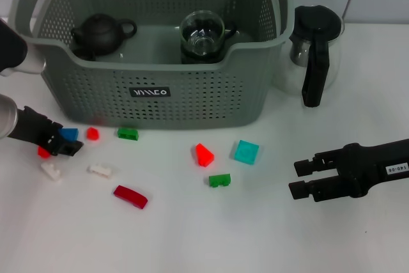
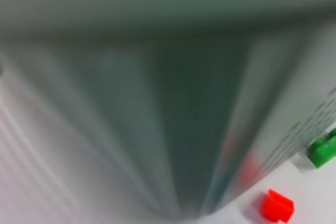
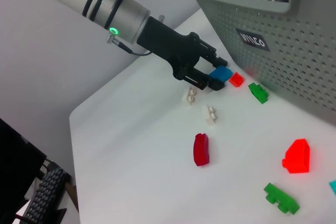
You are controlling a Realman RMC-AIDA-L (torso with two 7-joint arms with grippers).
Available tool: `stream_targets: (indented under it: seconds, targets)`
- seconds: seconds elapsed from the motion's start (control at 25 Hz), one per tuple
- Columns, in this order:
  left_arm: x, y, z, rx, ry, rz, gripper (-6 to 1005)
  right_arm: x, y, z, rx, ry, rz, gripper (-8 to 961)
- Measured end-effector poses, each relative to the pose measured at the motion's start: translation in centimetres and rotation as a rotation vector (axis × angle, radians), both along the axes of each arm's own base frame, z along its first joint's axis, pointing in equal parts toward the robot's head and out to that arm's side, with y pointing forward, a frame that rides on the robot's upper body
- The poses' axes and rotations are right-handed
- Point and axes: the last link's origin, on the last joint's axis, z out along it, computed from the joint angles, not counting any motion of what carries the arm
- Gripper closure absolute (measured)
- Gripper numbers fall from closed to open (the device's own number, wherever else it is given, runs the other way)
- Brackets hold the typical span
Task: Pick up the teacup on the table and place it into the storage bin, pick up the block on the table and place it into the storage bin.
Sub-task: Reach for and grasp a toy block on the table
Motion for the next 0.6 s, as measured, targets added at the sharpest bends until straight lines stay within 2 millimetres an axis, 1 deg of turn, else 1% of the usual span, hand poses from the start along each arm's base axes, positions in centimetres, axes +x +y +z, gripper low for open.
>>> stream_targets:
  seconds: [0.32, 0.6]
  targets:
    - [-0.1, 0.0, 0.8, 0.014, -0.037, 0.026, 420, 0.0, 0.0, 0.0, 0.000, 0.000, 0.001, 243]
    - [0.3, 0.1, 1.5, 0.025, -0.054, 0.018, 420, 0.0, 0.0, 0.0, 0.000, 0.000, 0.001, 243]
